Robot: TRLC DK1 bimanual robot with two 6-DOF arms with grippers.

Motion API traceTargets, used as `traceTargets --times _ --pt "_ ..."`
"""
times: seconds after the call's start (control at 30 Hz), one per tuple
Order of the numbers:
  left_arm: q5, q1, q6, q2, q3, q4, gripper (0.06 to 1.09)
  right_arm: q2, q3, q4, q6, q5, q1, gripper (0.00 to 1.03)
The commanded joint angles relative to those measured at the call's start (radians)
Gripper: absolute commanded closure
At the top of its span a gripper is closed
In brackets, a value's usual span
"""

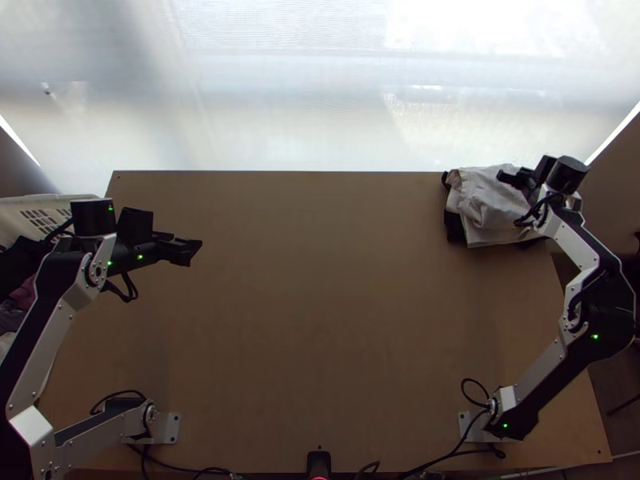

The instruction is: Fold the t-shirt

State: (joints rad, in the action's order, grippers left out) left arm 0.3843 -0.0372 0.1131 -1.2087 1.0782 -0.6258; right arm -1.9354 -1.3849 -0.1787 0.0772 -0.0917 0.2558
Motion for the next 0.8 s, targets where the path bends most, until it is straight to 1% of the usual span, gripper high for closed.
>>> traceTargets --times 0.0,0.37,0.5,0.67,0.77 --pt "0.001 -0.003 0.002 0.009 -0.031 0.02 0.1 -0.013 0.058 0.067 0.021 -0.074 -0.035 1.0" --pt "0.001 -0.021 0.003 0.066 -0.087 0.034 0.1 -0.046 0.096 0.171 -0.001 -0.08 -0.087 1.0" --pt "0.001 -0.032 0.003 0.081 -0.103 0.034 0.1 -0.042 0.138 0.174 -0.019 -0.071 -0.105 1.0" --pt "0.001 -0.044 0.013 0.098 -0.121 0.035 0.1 -0.03 0.167 0.182 -0.065 0.024 -0.145 1.0" --pt "0.001 -0.044 0.011 0.106 -0.12 0.035 0.1 -0.025 0.181 0.189 -0.071 0.035 -0.147 1.0"
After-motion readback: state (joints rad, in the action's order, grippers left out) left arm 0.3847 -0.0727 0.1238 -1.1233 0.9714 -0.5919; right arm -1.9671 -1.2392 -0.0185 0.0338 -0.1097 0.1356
